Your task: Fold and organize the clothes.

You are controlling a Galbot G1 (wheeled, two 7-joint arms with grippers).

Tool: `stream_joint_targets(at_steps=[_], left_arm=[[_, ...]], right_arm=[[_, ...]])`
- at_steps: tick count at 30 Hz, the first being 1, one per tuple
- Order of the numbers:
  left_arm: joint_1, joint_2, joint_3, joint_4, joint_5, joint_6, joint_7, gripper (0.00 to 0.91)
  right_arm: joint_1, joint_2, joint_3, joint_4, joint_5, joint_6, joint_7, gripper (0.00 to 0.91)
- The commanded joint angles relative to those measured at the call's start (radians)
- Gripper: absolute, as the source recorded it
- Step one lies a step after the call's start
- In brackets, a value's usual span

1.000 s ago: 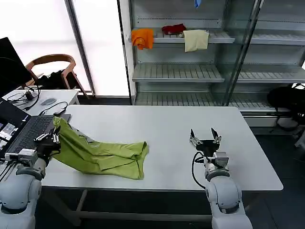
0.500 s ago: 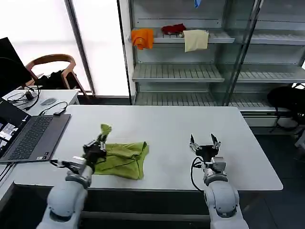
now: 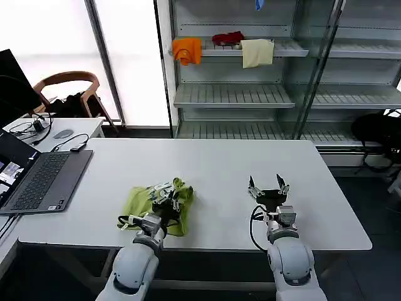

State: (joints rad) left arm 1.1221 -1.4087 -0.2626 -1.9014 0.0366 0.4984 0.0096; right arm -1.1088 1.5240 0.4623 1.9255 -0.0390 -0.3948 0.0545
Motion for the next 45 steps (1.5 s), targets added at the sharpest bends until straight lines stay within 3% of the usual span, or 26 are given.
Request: stream_joint_targets(at_steps=[1,14,18,24,27,31,34,45], left_arm=[[0.005,-0.053,0.054,0.097,0.048,0.025,-0.034,0.907],[0.013,-0.115,0.087,0.11,-0.014,0.006,-0.068,0.907],[0.012,-0.127,0.087,0.1,-0.053,-0.039,-0.071,0.907],[0.011,-0.043,-0.039,-0.08,-0.2,-0.053,-0.021,0.907],[0.013,0.059,-0.184,-0.149,-0.246,-0.03,0.02,0.907],[0.024,0.199,-0.379,-0.094,-0.36,-0.01,0.061,0.907],[0.032,0.252,-0.436,-0.023,-0.436,0.009,0.06,0.907],[0.043,0.185,-0.353,0.071,-0.374,0.007,0.068,0.907]], right_arm=[[0.007,0.007,-0.012,-0.021,-0.007,-0.006,0.001,0.907],[0.016,0.008,-0.017,-0.028,-0.014,-0.01,0.0,0.907],[0.018,0.008,-0.017,-0.032,-0.017,-0.01,-0.001,0.907],[0.021,0.006,-0.017,-0.031,-0.015,-0.011,-0.004,0.907],[0.025,0.004,-0.017,-0.03,-0.014,-0.013,-0.005,0.907],[0.036,0.004,-0.02,-0.036,-0.014,-0.015,-0.007,0.907],[0.04,0.007,-0.022,-0.046,-0.014,-0.012,-0.01,0.907],[0.04,0.012,-0.026,-0.052,-0.031,-0.017,-0.015,0.907]])
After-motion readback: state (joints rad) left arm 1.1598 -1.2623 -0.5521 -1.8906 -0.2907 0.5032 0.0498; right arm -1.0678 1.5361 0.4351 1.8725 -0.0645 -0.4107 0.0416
